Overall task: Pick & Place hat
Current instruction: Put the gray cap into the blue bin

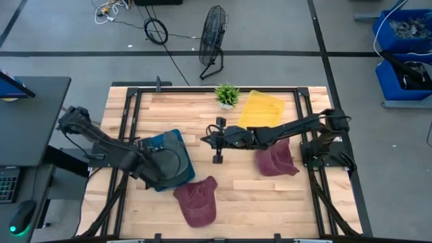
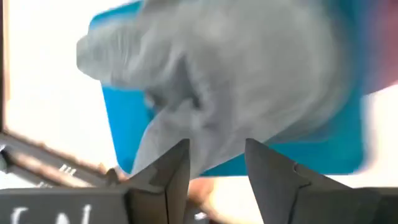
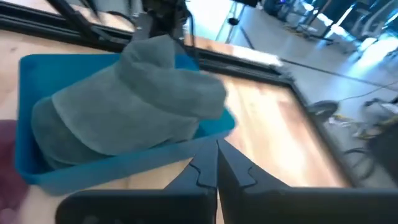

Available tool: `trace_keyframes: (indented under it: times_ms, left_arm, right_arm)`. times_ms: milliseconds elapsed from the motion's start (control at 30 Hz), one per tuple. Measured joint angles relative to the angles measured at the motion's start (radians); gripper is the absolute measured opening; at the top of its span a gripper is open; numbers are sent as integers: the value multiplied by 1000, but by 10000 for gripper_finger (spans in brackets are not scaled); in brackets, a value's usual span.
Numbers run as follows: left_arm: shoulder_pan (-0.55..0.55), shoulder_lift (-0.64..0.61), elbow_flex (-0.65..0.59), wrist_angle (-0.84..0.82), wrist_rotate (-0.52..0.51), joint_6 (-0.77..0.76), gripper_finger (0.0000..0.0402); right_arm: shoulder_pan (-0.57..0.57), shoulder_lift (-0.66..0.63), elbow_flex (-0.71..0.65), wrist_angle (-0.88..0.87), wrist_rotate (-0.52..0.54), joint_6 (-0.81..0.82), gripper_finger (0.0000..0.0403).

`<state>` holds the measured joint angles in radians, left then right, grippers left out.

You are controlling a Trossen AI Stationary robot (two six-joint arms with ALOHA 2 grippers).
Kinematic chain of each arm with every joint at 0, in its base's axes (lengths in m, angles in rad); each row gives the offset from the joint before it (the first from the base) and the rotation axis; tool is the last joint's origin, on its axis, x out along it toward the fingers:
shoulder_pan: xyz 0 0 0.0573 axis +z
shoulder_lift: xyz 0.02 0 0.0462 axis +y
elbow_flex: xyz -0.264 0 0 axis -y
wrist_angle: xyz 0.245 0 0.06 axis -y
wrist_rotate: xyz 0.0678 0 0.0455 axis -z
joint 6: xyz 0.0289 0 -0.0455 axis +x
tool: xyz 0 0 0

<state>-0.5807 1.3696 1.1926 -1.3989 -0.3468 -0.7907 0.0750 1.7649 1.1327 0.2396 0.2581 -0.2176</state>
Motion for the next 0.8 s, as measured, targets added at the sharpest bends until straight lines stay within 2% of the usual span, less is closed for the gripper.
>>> trace_keyframes:
  times_ms: [100, 167, 233, 467, 600, 700, 800]
  left_arm:
    - [-17, -3, 91, 19, -106, -43, 159]
    - [-21, -3, 91, 84, -210, -59, 153]
    - [-11, 3, 49, 163, -246, -58, 144]
    - [53, 53, -251, 440, -223, -160, 103]
    - [94, 54, -398, 607, -146, -176, 74]
    - [105, 51, -447, 639, -128, -219, 55]
    - [102, 39, -436, 622, -120, -191, 46]
  right_arm:
    - [4, -55, 41, -121, 20, -7, 2]
    - [8, -96, 58, -205, 22, -4, 2]
    - [16, -140, 68, -271, 22, -5, 2]
    - [48, -319, 68, -461, 22, -8, 2]
    - [64, -415, 70, -530, 20, -3, 2]
    - [70, -468, 70, -565, 17, 2, 3]
    - [71, -492, 70, -578, 13, 37, 3]
